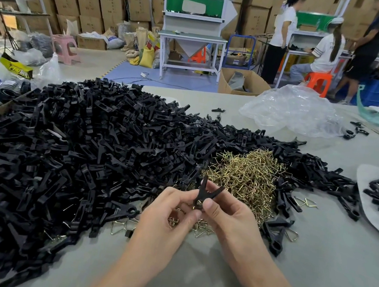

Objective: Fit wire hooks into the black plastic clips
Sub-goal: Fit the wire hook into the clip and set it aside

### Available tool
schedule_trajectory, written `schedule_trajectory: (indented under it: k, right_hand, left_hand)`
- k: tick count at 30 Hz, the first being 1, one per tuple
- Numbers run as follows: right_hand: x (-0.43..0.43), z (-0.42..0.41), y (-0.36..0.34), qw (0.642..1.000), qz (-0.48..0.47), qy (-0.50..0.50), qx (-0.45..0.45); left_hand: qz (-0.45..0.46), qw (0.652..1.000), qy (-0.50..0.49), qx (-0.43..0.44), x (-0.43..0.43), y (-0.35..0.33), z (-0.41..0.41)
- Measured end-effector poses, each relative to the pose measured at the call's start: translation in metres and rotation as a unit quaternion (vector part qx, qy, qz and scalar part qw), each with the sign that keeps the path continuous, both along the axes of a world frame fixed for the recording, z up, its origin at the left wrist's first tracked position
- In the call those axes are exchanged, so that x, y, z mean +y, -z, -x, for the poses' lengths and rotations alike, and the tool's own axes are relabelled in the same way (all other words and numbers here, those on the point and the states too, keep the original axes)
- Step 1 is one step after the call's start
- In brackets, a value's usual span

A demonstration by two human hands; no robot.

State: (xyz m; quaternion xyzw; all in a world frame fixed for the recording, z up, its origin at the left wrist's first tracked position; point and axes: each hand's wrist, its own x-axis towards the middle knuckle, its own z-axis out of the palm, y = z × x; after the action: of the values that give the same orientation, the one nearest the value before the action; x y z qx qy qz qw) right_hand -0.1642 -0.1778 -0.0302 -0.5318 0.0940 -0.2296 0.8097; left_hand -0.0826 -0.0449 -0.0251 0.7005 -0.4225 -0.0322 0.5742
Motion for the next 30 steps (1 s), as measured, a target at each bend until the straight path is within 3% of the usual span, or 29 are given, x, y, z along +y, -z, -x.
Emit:
schedule_trajectory:
  k: [3, 8, 12, 16, 19, 21, 24, 30]
  right_hand:
    - [0.005, -0.001, -0.003, 0.999, 0.039, -0.003, 0.008]
    - [0.015, 0.000, -0.006, 0.998, 0.050, 0.017, 0.021]
    - [0.012, 0.000, -0.010, 0.995, 0.023, 0.092, -0.005]
    - [-0.012, 0.010, -0.009, 0.984, -0.034, 0.174, -0.017]
    - [-0.018, 0.011, -0.006, 0.976, -0.038, 0.216, -0.011]
    - [-0.017, 0.012, -0.002, 0.972, -0.004, 0.233, 0.016]
    - [-0.012, 0.014, 0.000, 0.971, 0.059, 0.226, 0.055]
    - [0.002, 0.012, -0.007, 0.985, 0.073, 0.147, 0.055]
  left_hand:
    - [0.005, 0.999, -0.027, -0.025, -0.001, 0.003, -0.002]
    - [0.032, 0.998, -0.041, 0.047, -0.002, 0.008, 0.001]
    - [-0.016, 0.998, -0.058, 0.007, -0.002, 0.006, 0.002]
    - [-0.117, 0.978, -0.091, -0.150, 0.001, 0.008, 0.000]
    - [-0.211, 0.923, -0.098, -0.306, -0.005, 0.014, -0.002]
    - [-0.253, 0.888, -0.125, -0.362, -0.011, 0.017, -0.002]
    - [-0.232, 0.889, -0.164, -0.359, -0.016, 0.017, -0.008]
    - [-0.178, 0.935, -0.150, -0.268, -0.007, 0.017, -0.016]
